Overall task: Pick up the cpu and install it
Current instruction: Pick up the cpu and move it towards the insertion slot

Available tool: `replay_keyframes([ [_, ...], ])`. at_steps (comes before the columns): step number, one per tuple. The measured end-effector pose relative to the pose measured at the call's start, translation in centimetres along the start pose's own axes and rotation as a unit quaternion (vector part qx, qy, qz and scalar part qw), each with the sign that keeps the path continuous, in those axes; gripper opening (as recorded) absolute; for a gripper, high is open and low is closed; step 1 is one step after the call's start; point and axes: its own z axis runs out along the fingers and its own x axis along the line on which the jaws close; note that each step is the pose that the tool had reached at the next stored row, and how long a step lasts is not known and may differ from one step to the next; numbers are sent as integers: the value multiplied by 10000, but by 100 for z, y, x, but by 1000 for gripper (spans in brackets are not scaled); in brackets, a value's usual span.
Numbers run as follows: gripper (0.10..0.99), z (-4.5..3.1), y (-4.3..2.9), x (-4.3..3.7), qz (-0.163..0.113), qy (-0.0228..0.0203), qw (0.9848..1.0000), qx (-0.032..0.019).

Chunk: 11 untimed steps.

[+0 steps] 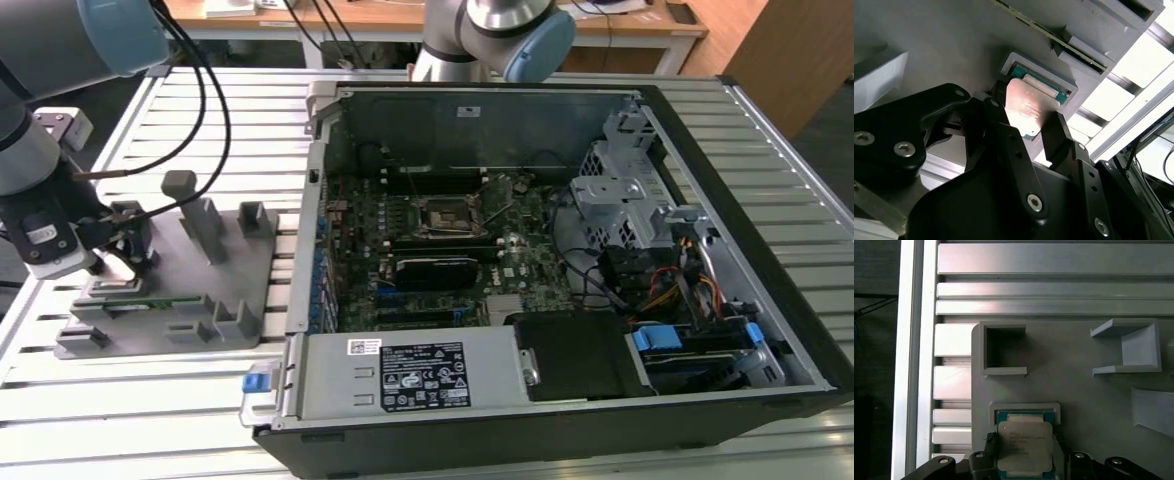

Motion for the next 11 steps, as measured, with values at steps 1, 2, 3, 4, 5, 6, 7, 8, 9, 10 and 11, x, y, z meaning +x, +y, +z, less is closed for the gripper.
replay_keyframes([
  [1,525,-14,1,0,0,1,10000,0],
  [2,525,-26,2,0,0,0,10000,0],
  [3,525,-39,3,0,0,0,10000,0],
  [4,525,-52,4,0,0,0,10000,0],
  [5,525,-66,6,1,0,0,10000,0],
  [6,525,-82,7,1,0,0,10000,0],
  [7,525,-100,8,1,0,0,10000,0],
  [8,525,-114,9,1,0,0,10000,0],
  [9,525,-126,10,1,0,0,10000,0],
  [10,525,-135,11,1,0,1,10000,0],
  [11,525,-143,12,1,0,0,10000,0],
])
